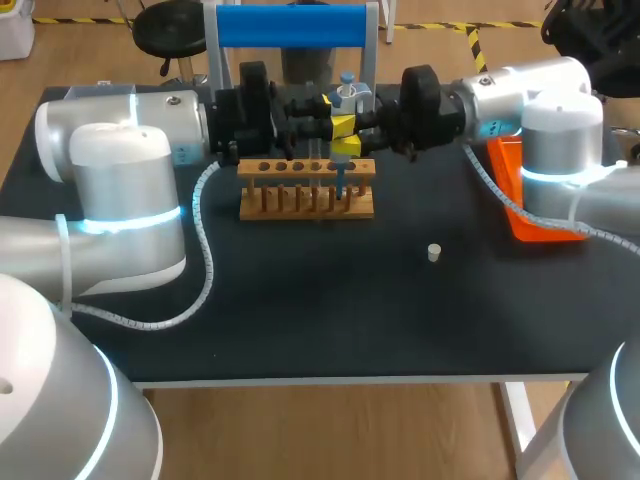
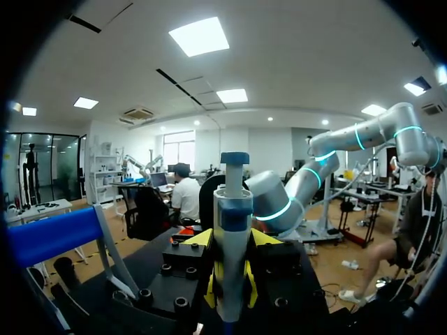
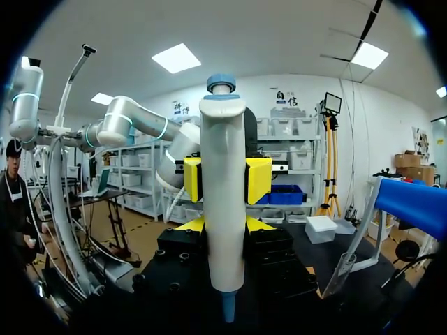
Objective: Invert the test tube, pick up the pipette, mount the tip to pipette, aspirate from beaker and dispense into the tube, eject the tip, return the pipette, and cap with the stopper.
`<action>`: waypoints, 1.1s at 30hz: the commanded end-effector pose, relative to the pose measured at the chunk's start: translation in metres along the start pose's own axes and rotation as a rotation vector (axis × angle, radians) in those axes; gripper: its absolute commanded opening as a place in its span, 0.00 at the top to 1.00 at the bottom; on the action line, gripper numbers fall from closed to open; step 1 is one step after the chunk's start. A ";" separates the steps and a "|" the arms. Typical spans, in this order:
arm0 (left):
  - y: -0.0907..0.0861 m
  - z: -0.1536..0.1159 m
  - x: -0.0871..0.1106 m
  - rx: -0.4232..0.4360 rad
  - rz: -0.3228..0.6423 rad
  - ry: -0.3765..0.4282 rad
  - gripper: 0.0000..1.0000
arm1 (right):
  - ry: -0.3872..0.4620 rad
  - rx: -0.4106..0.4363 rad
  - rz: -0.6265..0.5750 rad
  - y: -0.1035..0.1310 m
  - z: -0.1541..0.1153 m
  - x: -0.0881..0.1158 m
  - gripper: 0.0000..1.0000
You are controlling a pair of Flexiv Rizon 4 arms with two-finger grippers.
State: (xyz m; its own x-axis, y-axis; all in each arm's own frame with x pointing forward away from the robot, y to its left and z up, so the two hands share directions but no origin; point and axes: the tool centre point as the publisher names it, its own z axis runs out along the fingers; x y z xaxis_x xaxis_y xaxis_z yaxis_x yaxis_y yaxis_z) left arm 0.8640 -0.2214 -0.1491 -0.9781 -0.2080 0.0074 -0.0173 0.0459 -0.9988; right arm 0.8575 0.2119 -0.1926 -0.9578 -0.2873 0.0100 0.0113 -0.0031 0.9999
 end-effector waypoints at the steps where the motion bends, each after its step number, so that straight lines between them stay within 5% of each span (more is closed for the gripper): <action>1: 0.000 0.001 0.005 0.002 0.000 0.002 1.00 | -0.001 0.004 0.003 0.001 0.001 -0.004 1.00; 3: 0.000 0.001 0.005 0.002 0.000 0.002 1.00 | 0.002 0.005 0.005 0.001 0.001 -0.004 0.93; 4: 0.000 0.001 0.005 0.002 0.000 0.002 1.00 | 0.002 0.008 0.007 0.001 0.001 -0.004 0.55; 5: 0.000 0.001 0.005 0.002 0.000 0.002 1.00 | 0.002 0.009 0.008 0.001 0.001 -0.004 0.00; 14: 0.000 0.001 0.005 0.002 0.000 0.002 1.00 | 0.008 0.012 0.007 0.005 -0.019 0.003 0.00; 22: 0.000 0.001 0.005 0.002 0.000 0.002 1.00 | -0.055 0.036 0.002 0.004 -0.074 0.007 0.00; 33: 0.000 0.001 0.005 0.002 0.000 0.002 1.00 | -0.209 0.084 0.019 0.001 -0.118 -0.041 0.00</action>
State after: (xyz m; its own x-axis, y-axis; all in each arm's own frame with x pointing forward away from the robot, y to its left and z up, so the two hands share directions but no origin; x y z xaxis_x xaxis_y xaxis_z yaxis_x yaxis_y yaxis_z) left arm 0.8599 -0.2235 -0.1492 -0.9789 -0.2040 0.0082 -0.0180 0.0461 -0.9988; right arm 0.9241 0.1057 -0.1970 -0.9958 -0.0898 0.0175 0.0111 0.0715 0.9974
